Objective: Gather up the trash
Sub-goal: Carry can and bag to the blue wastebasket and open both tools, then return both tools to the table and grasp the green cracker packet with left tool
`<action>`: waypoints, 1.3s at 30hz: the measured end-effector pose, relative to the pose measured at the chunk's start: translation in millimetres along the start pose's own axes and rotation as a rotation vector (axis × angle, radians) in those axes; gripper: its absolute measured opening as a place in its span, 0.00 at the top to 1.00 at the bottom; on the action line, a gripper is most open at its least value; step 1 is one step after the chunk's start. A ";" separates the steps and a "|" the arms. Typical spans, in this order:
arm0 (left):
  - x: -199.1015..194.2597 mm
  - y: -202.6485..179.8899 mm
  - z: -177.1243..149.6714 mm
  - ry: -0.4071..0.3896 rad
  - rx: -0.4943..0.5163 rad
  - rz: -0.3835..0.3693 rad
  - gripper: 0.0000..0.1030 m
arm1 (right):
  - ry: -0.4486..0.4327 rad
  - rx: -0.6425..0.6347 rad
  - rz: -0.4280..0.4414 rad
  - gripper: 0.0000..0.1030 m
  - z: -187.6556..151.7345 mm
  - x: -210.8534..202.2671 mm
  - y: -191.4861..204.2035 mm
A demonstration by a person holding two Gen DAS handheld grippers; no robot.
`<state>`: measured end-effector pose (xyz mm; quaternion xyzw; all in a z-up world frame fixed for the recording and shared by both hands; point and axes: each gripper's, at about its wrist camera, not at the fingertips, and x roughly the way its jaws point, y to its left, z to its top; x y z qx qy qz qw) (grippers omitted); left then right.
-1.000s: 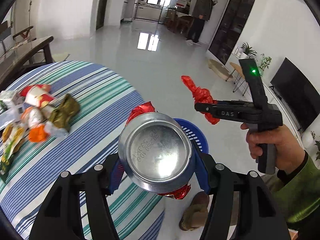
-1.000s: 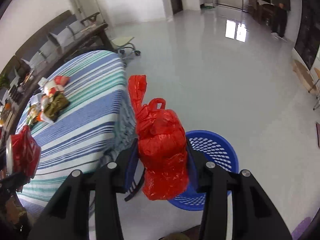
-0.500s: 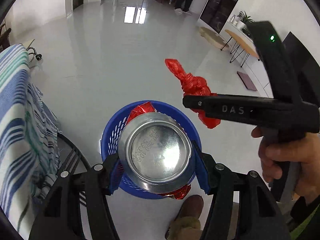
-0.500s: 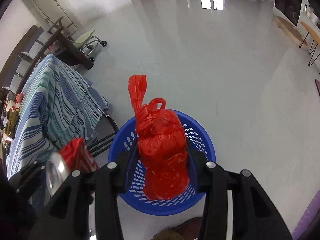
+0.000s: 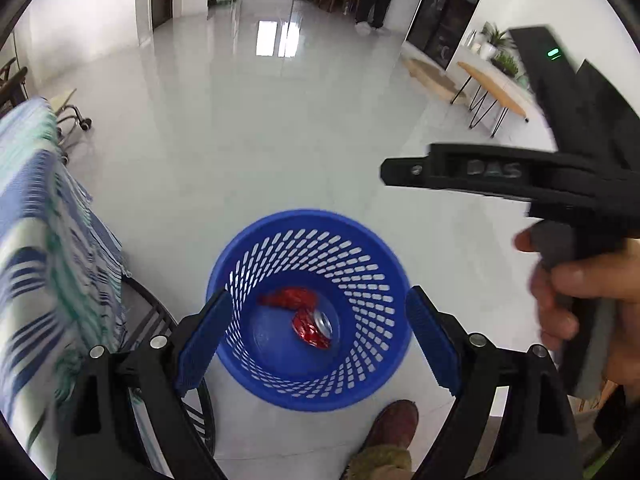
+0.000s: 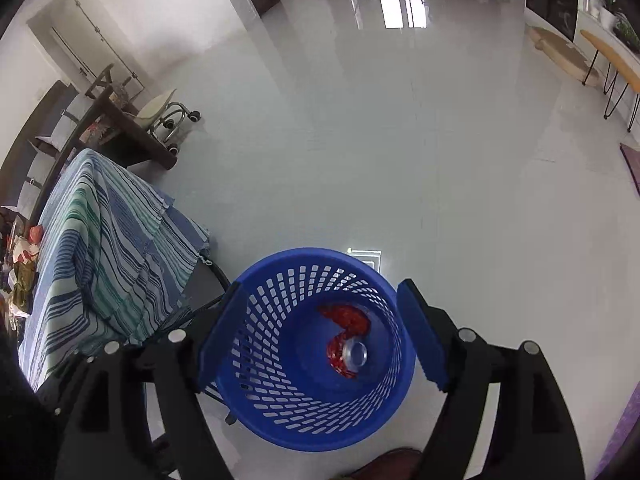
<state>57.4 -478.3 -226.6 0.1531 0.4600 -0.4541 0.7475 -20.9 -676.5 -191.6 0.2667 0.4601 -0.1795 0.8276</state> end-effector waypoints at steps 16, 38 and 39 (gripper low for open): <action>-214.5 124.3 -101.2 -0.166 -0.154 0.234 0.08 | -0.349 -0.323 -0.004 0.13 -74.0 -118.2 204.5; -285.6 314.0 -202.6 -0.133 -0.421 0.546 0.07 | -0.088 -0.773 0.149 0.12 -194.2 -52.9 415.8; -286.3 318.5 -203.6 -0.129 -0.423 0.549 0.07 | -0.086 -0.783 0.146 0.12 -198.0 -51.6 419.8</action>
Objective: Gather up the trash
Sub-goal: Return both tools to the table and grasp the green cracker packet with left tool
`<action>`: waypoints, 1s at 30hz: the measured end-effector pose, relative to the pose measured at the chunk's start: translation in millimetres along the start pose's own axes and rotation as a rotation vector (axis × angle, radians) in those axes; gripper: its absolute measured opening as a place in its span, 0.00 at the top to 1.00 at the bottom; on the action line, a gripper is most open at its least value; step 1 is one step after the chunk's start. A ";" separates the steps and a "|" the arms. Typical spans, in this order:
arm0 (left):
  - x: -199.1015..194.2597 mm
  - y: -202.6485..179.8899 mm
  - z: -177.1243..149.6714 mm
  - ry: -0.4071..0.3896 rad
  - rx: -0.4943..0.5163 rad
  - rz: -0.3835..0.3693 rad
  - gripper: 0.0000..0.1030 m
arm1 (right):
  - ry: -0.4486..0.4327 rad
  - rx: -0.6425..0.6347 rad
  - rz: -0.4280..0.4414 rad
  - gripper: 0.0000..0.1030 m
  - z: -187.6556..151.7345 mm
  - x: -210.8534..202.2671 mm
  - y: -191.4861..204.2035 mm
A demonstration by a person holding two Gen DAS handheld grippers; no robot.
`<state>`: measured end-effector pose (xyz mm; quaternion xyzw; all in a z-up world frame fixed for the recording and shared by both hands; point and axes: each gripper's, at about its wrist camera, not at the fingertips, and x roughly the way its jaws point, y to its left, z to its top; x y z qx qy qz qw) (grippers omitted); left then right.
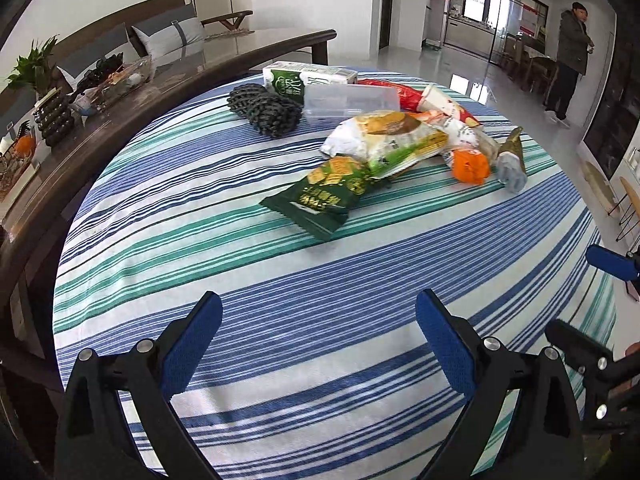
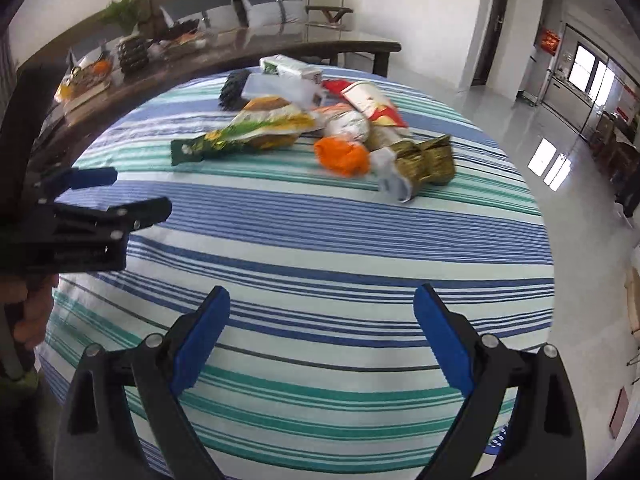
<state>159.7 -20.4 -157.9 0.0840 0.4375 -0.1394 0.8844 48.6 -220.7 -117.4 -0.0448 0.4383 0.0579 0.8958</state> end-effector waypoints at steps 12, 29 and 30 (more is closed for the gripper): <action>14.9 14.5 -5.8 0.043 -0.003 -0.031 0.05 | 0.051 0.035 0.032 0.12 4.6 19.7 1.7; 14.4 31.5 17.6 0.047 0.033 -0.209 0.05 | 0.023 0.068 0.053 0.10 -5.9 17.6 -7.9; 12.9 29.6 23.7 0.033 0.057 -0.222 0.05 | 0.026 0.064 0.055 0.10 -5.8 17.6 -8.2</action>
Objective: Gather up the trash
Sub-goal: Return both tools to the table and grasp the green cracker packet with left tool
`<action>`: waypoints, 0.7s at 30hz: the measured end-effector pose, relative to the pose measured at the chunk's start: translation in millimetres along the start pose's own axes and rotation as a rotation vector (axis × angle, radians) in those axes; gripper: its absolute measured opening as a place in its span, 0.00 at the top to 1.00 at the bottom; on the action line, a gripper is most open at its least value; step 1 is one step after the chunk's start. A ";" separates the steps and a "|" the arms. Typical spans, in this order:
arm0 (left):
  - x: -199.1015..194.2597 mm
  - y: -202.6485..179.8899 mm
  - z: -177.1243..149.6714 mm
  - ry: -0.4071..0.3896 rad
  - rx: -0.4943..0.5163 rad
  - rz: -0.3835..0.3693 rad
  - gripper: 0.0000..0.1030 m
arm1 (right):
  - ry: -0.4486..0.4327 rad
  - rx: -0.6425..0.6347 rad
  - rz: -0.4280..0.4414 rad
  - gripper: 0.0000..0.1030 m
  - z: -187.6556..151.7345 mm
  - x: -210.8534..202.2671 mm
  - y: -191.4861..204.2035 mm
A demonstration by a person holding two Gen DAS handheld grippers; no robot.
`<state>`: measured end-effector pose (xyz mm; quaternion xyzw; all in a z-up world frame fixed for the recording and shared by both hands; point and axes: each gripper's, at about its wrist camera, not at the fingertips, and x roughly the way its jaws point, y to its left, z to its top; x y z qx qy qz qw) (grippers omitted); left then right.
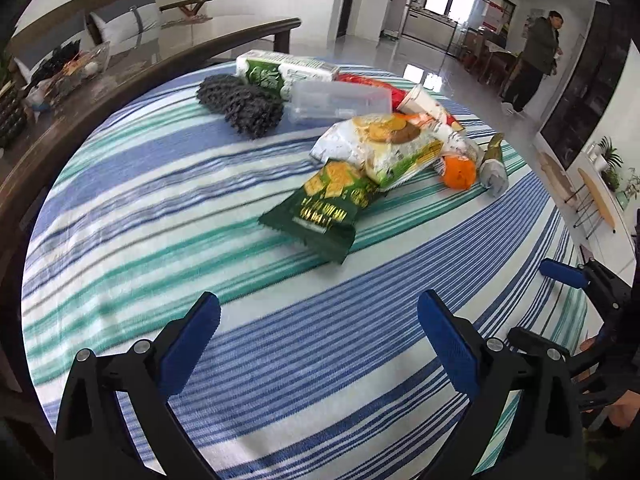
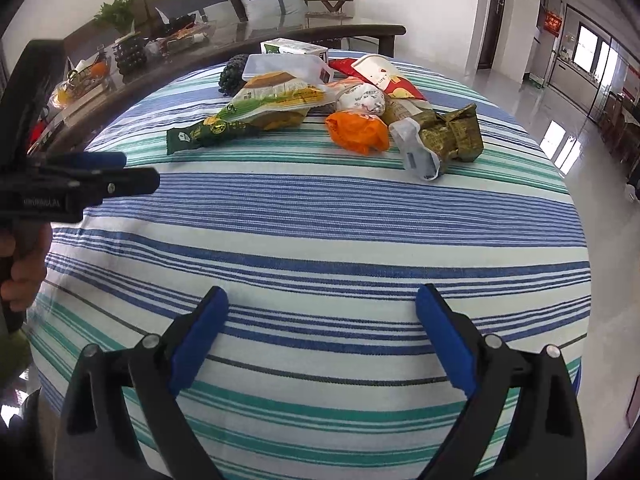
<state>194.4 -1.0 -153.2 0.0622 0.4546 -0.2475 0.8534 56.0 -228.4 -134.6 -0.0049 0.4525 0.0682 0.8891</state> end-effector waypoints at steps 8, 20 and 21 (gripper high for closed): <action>35.1 -11.1 36.7 0.034 0.185 -0.033 0.05 | 0.016 -0.009 0.006 0.06 1.1 1.6 -2.0; 65.4 -13.5 48.6 0.052 0.271 -0.043 0.05 | 0.015 -0.018 0.014 0.06 -1.7 -0.1 -3.1; 66.2 -13.7 49.6 0.051 0.273 -0.048 0.05 | 0.014 -0.018 0.015 0.06 -2.0 -0.2 -3.2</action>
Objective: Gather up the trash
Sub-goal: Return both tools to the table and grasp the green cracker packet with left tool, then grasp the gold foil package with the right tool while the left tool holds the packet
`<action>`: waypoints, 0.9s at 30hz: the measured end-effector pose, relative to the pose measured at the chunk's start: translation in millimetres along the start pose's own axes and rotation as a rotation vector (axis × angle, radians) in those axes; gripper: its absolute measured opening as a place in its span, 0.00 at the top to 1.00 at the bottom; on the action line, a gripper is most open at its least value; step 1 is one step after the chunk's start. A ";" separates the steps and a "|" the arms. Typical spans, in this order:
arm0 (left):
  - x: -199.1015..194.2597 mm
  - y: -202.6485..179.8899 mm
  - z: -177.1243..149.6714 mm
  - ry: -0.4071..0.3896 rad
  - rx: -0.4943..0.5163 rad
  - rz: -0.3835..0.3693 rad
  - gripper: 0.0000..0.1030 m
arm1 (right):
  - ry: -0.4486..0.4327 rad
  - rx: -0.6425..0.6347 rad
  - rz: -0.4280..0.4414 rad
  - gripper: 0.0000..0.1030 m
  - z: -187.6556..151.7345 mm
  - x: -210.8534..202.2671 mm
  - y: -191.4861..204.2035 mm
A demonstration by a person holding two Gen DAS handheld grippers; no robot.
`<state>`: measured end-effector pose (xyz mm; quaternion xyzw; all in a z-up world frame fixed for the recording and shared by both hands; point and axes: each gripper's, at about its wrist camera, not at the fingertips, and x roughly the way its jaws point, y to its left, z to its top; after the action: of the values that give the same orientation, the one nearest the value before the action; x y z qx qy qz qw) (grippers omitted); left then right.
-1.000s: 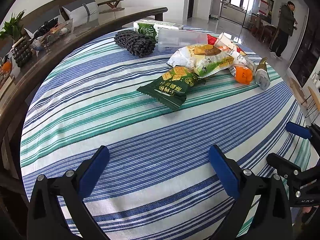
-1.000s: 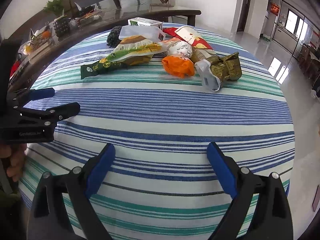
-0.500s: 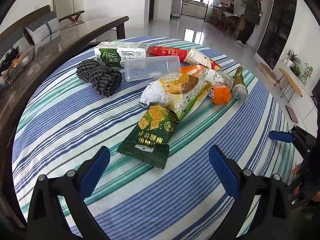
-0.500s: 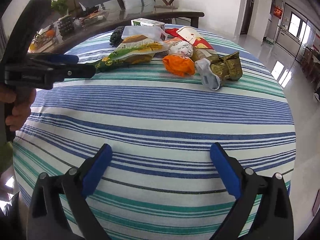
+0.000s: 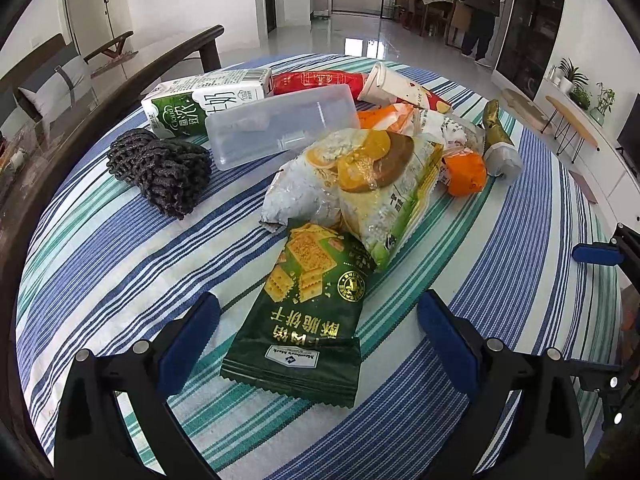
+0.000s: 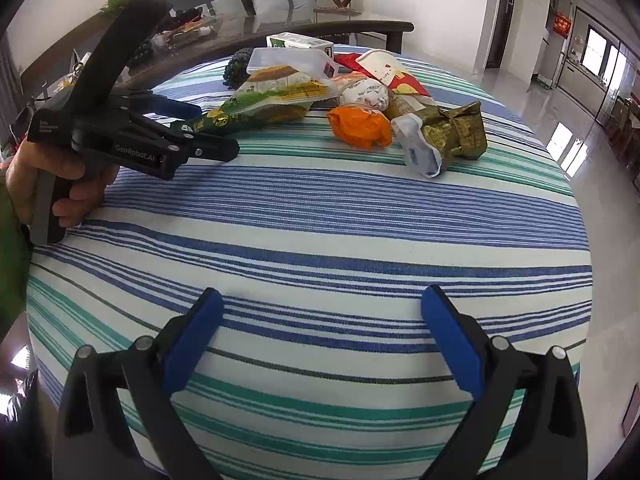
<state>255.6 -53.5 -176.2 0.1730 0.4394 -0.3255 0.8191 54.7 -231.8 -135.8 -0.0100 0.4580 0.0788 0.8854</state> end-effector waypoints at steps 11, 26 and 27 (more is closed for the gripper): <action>-10.3 -8.8 -2.3 -0.037 0.030 -0.021 0.56 | 0.017 0.123 -0.048 0.06 11.3 -6.9 -45.1; -56.1 -5.1 -59.2 -0.046 -0.263 0.098 0.62 | 0.020 0.472 -0.051 0.12 104.6 48.9 -91.9; -56.5 -6.8 -59.8 -0.044 -0.262 0.102 0.61 | 0.021 0.446 -0.057 0.33 103.8 49.5 -91.6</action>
<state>191.9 -2.9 -162.3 0.0798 0.4508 -0.2268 0.8596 180.5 -306.5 -120.8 0.1725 0.4729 -0.0496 0.8627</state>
